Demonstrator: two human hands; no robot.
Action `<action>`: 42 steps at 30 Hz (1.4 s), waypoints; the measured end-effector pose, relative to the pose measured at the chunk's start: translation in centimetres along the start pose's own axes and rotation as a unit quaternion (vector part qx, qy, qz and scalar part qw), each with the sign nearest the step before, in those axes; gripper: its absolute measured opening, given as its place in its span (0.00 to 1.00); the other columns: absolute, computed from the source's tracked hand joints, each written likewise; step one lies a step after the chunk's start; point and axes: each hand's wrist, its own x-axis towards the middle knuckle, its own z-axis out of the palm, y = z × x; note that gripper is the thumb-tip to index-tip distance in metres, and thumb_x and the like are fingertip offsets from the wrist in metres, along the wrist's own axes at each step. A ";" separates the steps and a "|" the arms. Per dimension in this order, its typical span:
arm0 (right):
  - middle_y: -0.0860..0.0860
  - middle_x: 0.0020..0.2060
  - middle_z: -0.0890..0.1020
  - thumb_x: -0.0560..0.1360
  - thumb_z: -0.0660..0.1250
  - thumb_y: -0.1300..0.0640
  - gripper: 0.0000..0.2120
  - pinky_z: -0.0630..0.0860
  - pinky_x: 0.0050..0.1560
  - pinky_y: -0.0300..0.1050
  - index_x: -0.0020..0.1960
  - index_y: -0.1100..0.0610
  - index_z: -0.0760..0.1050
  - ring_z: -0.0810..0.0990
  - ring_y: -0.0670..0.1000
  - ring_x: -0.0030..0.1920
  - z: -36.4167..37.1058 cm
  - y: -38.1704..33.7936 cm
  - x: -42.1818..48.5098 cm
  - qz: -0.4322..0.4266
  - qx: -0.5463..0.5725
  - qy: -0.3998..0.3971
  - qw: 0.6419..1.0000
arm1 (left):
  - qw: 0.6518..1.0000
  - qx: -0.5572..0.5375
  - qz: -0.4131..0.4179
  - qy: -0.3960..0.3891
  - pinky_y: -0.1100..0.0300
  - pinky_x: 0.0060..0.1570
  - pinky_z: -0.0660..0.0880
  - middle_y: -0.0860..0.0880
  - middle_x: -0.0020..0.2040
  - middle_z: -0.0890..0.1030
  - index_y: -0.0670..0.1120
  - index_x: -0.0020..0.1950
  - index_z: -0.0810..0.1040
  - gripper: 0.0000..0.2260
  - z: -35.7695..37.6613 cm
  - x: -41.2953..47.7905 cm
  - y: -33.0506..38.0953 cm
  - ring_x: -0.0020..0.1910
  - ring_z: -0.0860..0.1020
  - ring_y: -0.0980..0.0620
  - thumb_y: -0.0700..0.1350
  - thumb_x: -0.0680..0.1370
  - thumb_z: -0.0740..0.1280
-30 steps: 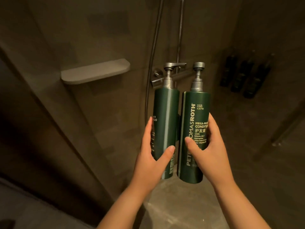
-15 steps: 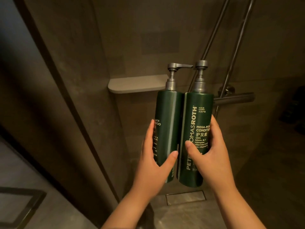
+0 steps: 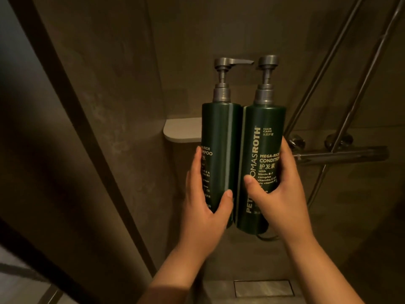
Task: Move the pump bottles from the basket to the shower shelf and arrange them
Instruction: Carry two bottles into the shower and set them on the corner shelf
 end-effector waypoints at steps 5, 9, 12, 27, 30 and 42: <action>0.35 0.62 0.75 0.69 0.71 0.63 0.38 0.72 0.53 0.27 0.75 0.51 0.59 0.75 0.37 0.61 0.4 1.6 4.1 -0.032 0.025 -0.020 0.999 | 0.997 0.047 0.039 0.052 0.73 0.63 0.62 0.69 0.71 0.59 0.59 0.76 0.50 0.36 0.7 3.3 -0.8 0.71 0.61 0.62 0.49 0.73 0.65; 0.35 0.63 0.74 0.68 0.71 0.59 0.39 0.71 0.55 0.28 0.75 0.50 0.58 0.74 0.38 0.62 0.4 2.7 8.0 -0.058 0.044 -0.047 0.996 | 0.991 0.076 0.059 0.089 0.70 0.65 0.62 0.68 0.72 0.58 0.61 0.76 0.48 0.36 1.4 6.2 -1.2 0.72 0.60 0.61 0.49 0.73 0.65; 0.37 0.64 0.73 0.67 0.71 0.58 0.40 0.71 0.55 0.29 0.75 0.49 0.57 0.74 0.40 0.63 0.6 3.5 10.7 -0.072 0.062 -0.067 0.993 | 0.987 0.099 0.064 0.112 0.66 0.66 0.63 0.63 0.74 0.58 0.64 0.75 0.47 0.36 1.7 8.3 -1.4 0.72 0.61 0.59 0.51 0.73 0.64; 0.41 0.68 0.71 0.69 0.72 0.56 0.41 0.73 0.62 0.45 0.76 0.46 0.55 0.71 0.45 0.67 2.2 7.5 16.7 -0.093 0.131 -0.121 0.980 | 0.979 0.138 0.058 0.138 0.51 0.69 0.64 0.58 0.76 0.56 0.70 0.72 0.43 0.36 2.4 13.1 -2.3 0.73 0.59 0.58 0.51 0.77 0.64; 0.40 0.67 0.71 0.69 0.72 0.54 0.41 0.74 0.60 0.40 0.76 0.45 0.54 0.72 0.43 0.66 2.4 8.0 17.2 -0.090 0.130 -0.119 0.980 | 0.977 0.154 0.055 0.138 0.53 0.69 0.63 0.56 0.76 0.56 0.69 0.73 0.42 0.36 2.5 13.6 -2.7 0.73 0.59 0.59 0.48 0.77 0.64; 0.37 0.67 0.71 0.70 0.71 0.50 0.41 0.73 0.61 0.55 0.75 0.39 0.53 0.70 0.42 0.67 3.4 9.2 18.8 -0.075 0.111 -0.120 0.984 | 0.967 0.205 0.042 0.145 0.78 0.62 0.57 0.59 0.75 0.54 0.67 0.73 0.39 0.36 2.7 15.0 -5.1 0.72 0.56 0.66 0.51 0.78 0.62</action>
